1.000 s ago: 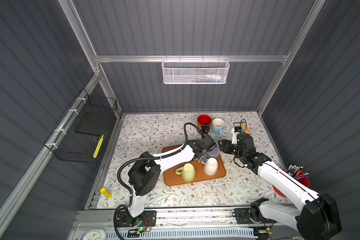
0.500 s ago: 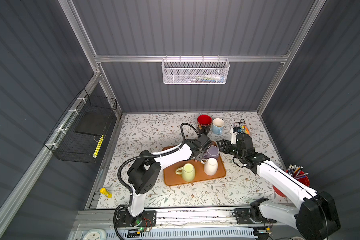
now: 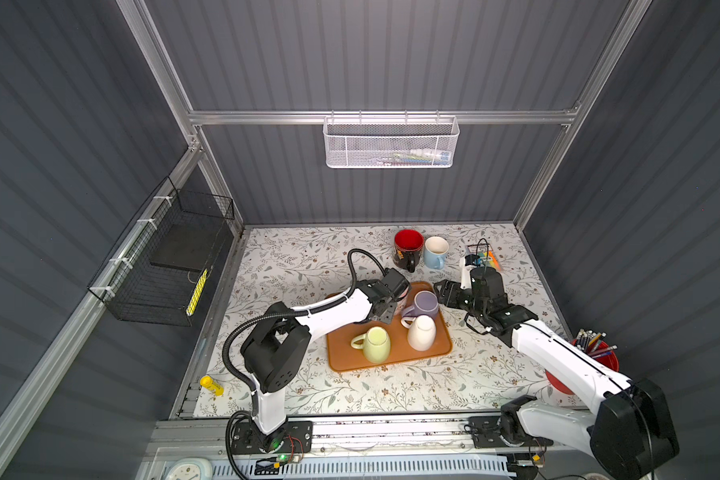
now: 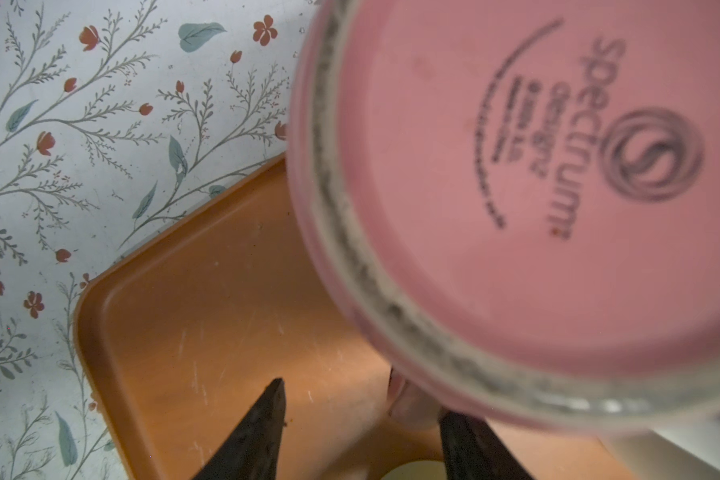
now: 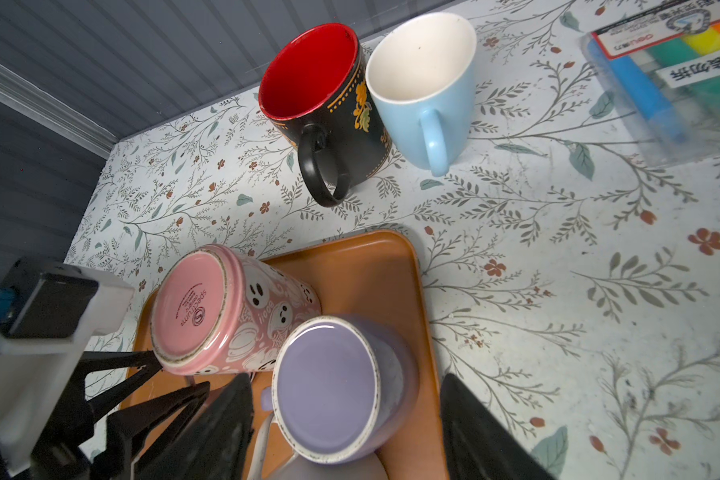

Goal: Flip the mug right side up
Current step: 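Lower the left gripper onto the upside-down pink mug and grasp it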

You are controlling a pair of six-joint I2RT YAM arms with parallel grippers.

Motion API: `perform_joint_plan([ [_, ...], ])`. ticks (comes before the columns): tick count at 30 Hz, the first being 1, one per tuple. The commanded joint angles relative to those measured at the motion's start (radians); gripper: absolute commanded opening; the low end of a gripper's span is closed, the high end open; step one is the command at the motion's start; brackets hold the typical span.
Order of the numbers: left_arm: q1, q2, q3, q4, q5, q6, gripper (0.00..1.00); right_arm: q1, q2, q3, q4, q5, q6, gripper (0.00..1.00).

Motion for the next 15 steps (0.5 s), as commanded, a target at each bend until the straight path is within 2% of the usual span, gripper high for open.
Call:
perform_joint_plan([
  [1, 0.007, -0.053, -0.024, 0.024, 0.055, 0.028, 0.6, -0.004, -0.008, -0.012, 0.01, 0.0, -0.016, 0.71],
  [7, 0.007, -0.124, -0.081, 0.089, 0.128, 0.055, 0.68, -0.004, -0.027, -0.029, 0.031, -0.002, -0.013, 0.71],
  [15, 0.013, -0.144, -0.088, 0.112, 0.177, 0.102, 0.68, -0.005, -0.036, -0.034, 0.034, -0.008, -0.013, 0.71],
])
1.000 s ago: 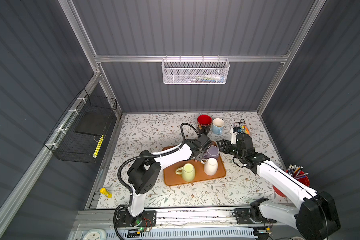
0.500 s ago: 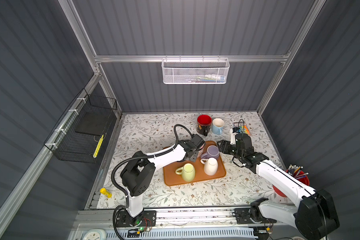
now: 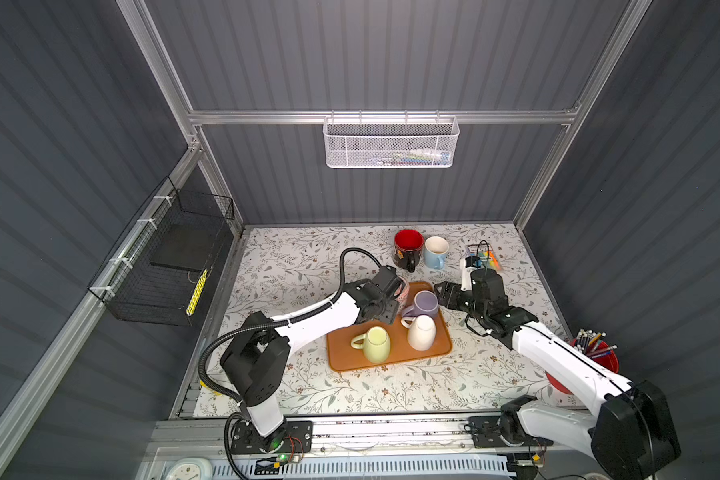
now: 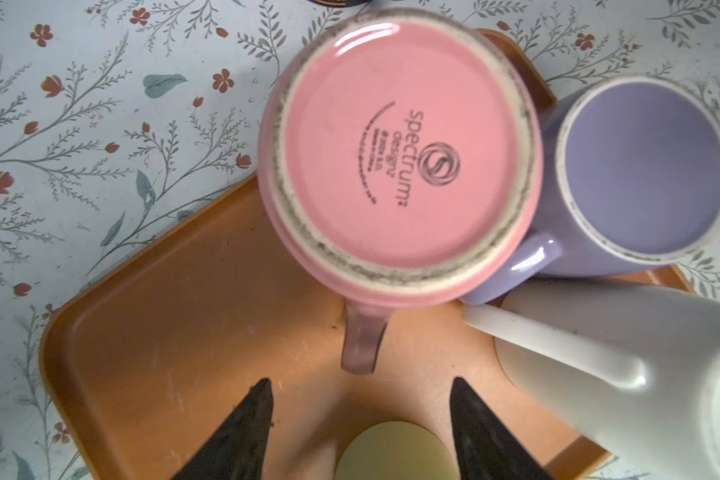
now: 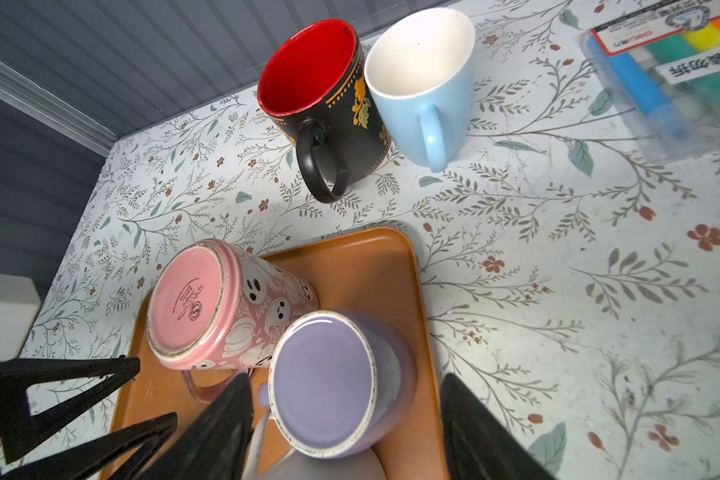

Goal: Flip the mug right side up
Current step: 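Lower the left gripper onto the upside-down pink mug and grasp it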

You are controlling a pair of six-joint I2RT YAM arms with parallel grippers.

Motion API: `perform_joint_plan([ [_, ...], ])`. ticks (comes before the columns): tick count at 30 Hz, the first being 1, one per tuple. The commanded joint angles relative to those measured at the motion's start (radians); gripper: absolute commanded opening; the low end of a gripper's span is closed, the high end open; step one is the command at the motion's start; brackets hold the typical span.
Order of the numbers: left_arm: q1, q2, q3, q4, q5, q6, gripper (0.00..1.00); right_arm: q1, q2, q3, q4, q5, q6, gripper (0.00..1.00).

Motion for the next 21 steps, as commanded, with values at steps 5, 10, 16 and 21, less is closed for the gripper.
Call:
perform_joint_plan([
  [5, 0.021, 0.01, 0.019, 0.017, 0.084, 0.055, 0.67, -0.004, -0.026, -0.013, 0.019, -0.008, -0.011, 0.71],
  [10, 0.026, 0.055, 0.062, -0.006, 0.084, 0.058, 0.65, -0.004, -0.03, -0.016, 0.021, -0.011, -0.012, 0.71],
  [16, 0.037, 0.097, 0.093, -0.02, 0.079, 0.061, 0.61, -0.004, -0.03, -0.019, 0.032, -0.014, -0.007, 0.71],
  [21, 0.054, 0.12, 0.109, -0.021, 0.095, 0.064, 0.56, -0.004, -0.03, -0.02, 0.038, -0.017, -0.007, 0.71],
])
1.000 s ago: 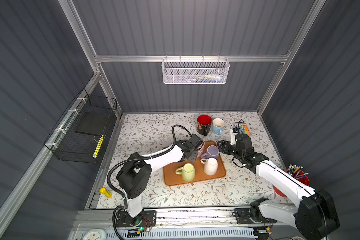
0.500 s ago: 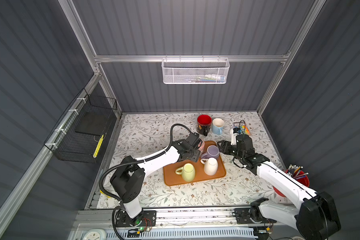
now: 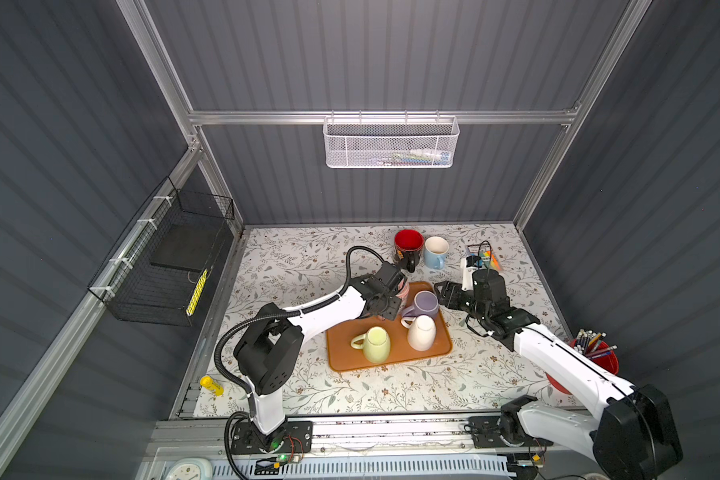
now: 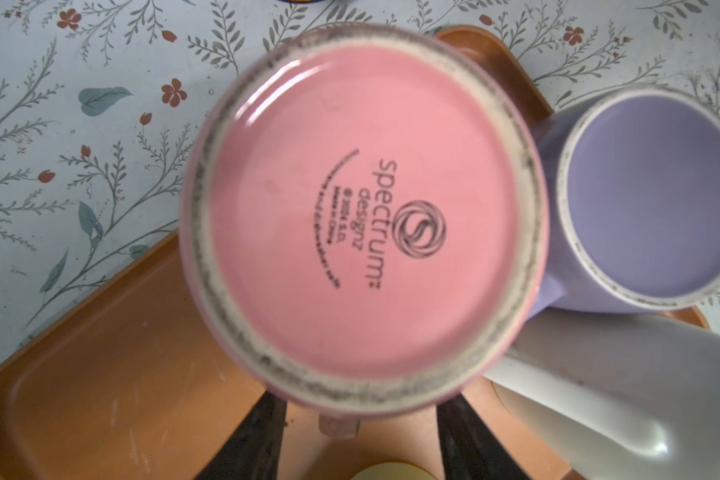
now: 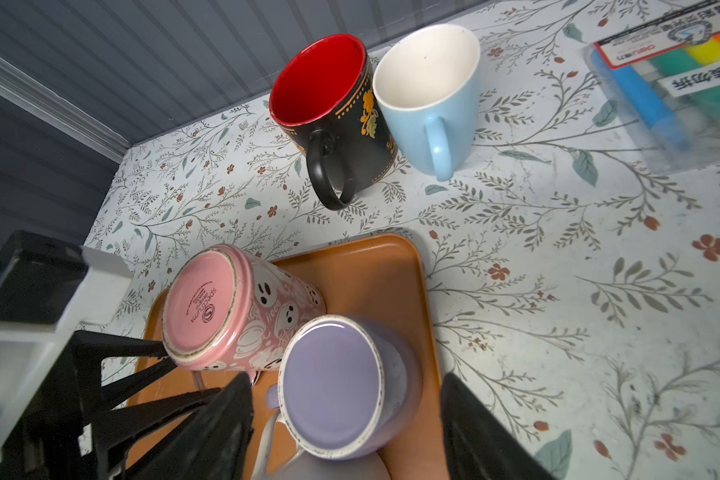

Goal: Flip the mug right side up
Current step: 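Lower the left gripper onto the upside-down pink mug and grasp it, then lift the pink mug off the tray and tilt it sideways with the left gripper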

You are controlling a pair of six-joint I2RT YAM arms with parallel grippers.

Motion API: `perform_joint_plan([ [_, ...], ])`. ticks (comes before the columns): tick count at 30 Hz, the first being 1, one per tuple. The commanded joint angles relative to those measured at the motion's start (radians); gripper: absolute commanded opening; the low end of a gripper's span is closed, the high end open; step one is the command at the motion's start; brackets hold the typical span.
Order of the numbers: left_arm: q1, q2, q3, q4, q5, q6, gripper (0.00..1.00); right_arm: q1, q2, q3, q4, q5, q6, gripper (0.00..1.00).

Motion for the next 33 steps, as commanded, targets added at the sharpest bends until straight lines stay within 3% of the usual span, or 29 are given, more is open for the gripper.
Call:
perform_joint_plan([
  [1, 0.016, 0.022, 0.035, -0.026, 0.03, 0.022, 0.55, -0.004, -0.013, -0.015, 0.026, -0.009, -0.008, 0.71],
  [26, 0.041, 0.068, 0.046, -0.013, 0.094, 0.046, 0.25, -0.005, 0.027, -0.01, 0.057, -0.027, 0.0, 0.72],
  [33, 0.041, 0.051, 0.046, -0.014, 0.075, 0.043, 0.01, -0.005, 0.028, -0.01, 0.059, -0.029, 0.002, 0.71],
])
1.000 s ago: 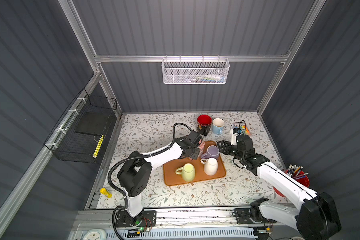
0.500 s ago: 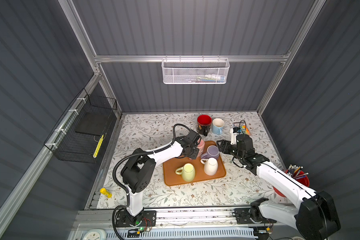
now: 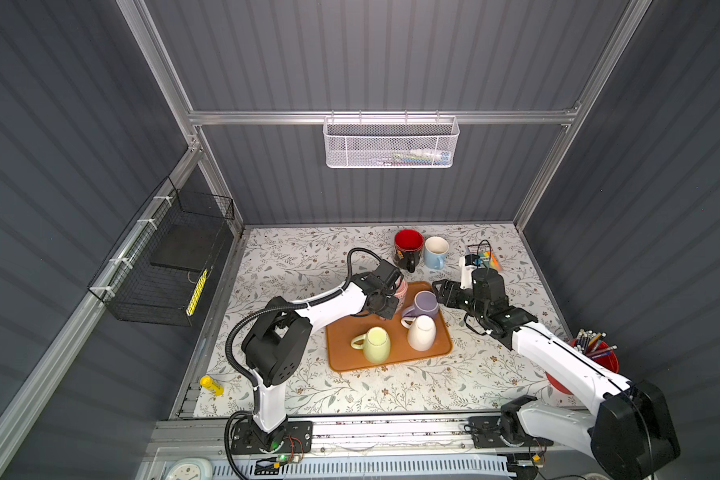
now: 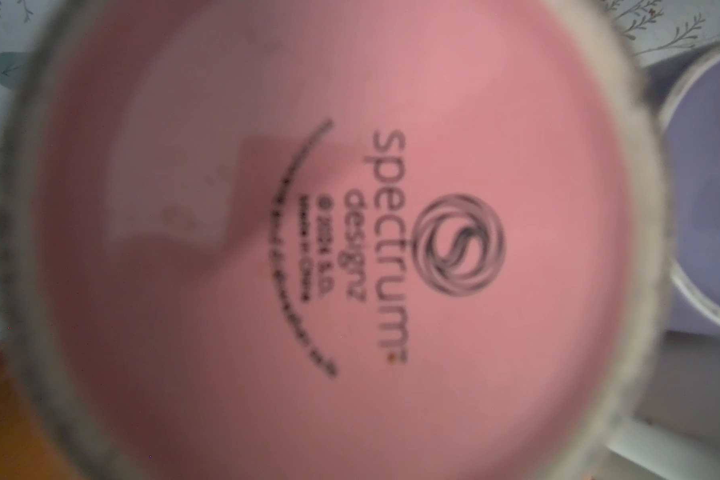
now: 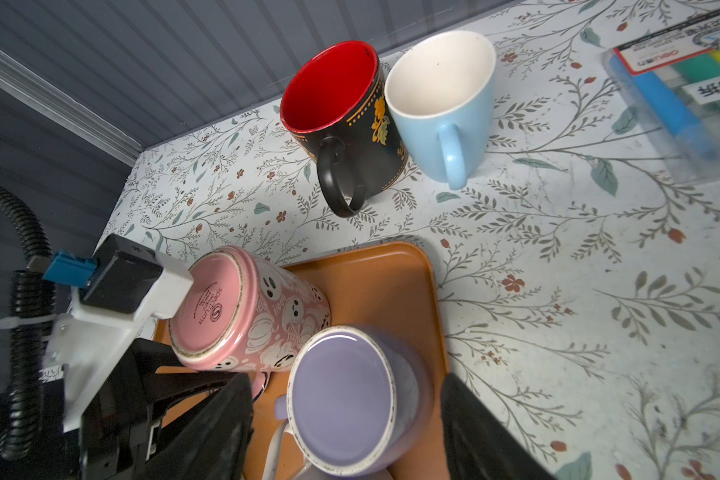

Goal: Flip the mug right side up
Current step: 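Lift the pink mug off the tray and tilt it sideways with the left gripper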

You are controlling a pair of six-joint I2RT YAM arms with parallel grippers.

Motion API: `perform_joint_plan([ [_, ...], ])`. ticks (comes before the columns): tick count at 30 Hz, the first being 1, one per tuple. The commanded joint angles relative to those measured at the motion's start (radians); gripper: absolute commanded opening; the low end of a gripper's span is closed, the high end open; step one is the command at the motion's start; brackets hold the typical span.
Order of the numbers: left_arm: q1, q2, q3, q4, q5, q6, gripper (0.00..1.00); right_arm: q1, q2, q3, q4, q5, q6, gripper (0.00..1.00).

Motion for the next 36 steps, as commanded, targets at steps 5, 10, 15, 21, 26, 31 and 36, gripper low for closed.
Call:
perform_joint_plan([
  [5, 0.006, -0.026, 0.028, -0.013, -0.009, -0.002, 0.0, -0.002, -0.001, -0.009, 0.013, -0.009, 0.0, 0.72],
  [10, 0.006, -0.059, 0.019, -0.016, -0.025, -0.008, 0.0, -0.002, -0.014, -0.013, 0.01, -0.013, 0.0, 0.72],
  [15, 0.006, -0.113, -0.005, 0.0, -0.036, -0.016, 0.0, -0.001, -0.023, -0.01, 0.006, -0.026, 0.001, 0.72],
  [21, 0.006, -0.178, -0.008, 0.016, -0.018, -0.022, 0.0, -0.002, -0.071, 0.038, -0.047, -0.06, -0.019, 0.74],
  [26, 0.006, -0.257, -0.029, 0.037, -0.012, -0.021, 0.0, -0.002, -0.139, 0.049, -0.078, -0.086, -0.036, 0.76],
  [31, 0.006, -0.357, -0.083, 0.088, 0.011, -0.034, 0.0, -0.004, -0.197, 0.047, -0.104, -0.124, -0.051, 0.77],
  [36, 0.006, -0.462, -0.151, 0.143, 0.033, -0.054, 0.0, -0.003, -0.249, 0.034, -0.1, -0.196, -0.036, 0.78],
])
